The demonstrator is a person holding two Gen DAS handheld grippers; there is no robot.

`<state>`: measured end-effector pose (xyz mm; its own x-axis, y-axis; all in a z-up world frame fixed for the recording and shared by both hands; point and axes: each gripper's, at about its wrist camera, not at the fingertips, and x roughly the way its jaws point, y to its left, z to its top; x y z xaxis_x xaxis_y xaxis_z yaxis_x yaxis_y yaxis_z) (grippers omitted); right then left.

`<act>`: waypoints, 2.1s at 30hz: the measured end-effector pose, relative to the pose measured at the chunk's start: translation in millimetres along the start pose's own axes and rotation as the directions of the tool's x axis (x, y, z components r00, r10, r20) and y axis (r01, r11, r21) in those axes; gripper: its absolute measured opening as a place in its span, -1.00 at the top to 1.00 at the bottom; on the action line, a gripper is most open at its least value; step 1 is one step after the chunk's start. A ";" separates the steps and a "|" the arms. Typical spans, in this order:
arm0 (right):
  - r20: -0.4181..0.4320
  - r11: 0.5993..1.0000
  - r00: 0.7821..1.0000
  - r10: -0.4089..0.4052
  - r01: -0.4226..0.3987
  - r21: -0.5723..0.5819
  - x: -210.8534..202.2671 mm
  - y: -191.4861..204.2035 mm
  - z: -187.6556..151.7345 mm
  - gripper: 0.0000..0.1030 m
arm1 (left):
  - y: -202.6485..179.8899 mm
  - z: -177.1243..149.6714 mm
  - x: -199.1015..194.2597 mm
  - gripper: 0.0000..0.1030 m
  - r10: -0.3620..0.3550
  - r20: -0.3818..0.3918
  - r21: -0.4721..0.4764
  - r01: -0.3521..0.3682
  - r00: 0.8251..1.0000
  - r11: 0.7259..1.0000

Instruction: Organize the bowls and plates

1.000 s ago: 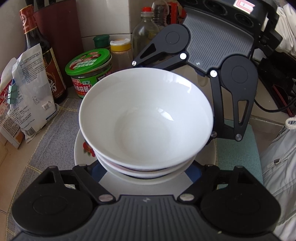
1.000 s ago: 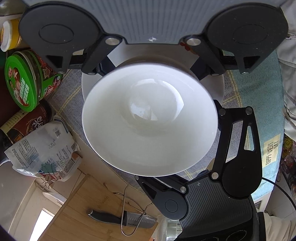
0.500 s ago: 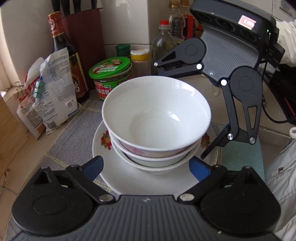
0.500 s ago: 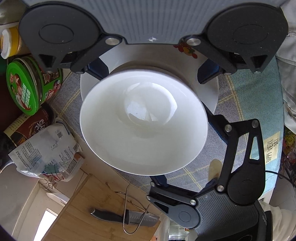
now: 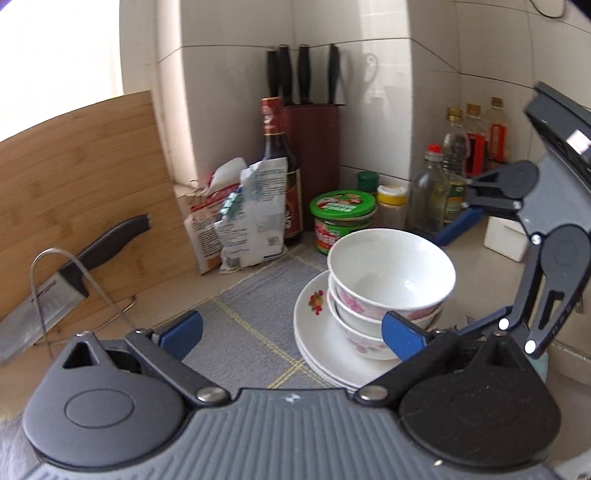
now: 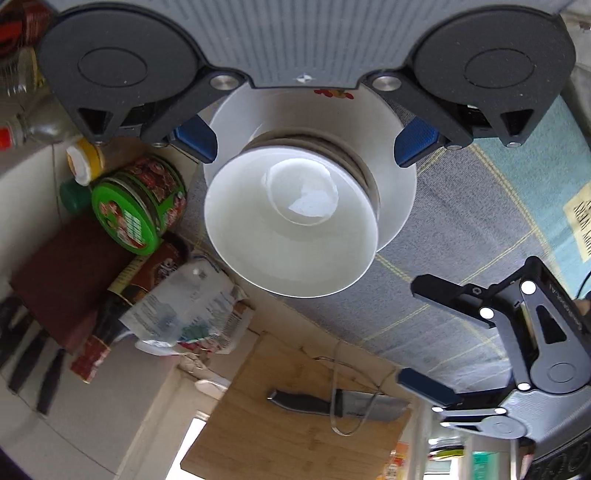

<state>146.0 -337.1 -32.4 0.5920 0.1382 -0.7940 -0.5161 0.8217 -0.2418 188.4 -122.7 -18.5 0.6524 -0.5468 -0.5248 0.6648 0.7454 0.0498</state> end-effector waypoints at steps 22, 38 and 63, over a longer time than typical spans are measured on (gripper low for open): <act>-0.120 0.692 0.951 -0.284 0.290 0.661 -67.1 87.2 -3.1 -1.00 | -9.5 -15.1 -79.1 -0.99 0.113 -0.109 -0.150 -0.129 0.988 0.980; -0.105 0.665 0.947 -0.304 0.290 0.688 -77.8 93.6 -3.6 -1.00 | -12.3 -13.1 -87.4 -0.98 0.122 -0.108 -0.140 -0.137 0.987 0.981; -0.099 0.667 0.944 -0.314 0.293 0.685 -84.5 94.4 -1.6 -1.00 | -13.2 -13.2 -90.6 -0.98 0.118 -0.110 -0.139 -0.133 0.987 0.981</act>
<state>46.3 -272.2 10.9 0.6599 -0.1817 -0.7290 0.2532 0.9673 -0.0119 115.8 -78.0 17.2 0.6823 -0.4099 -0.6053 0.5153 0.8570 0.0006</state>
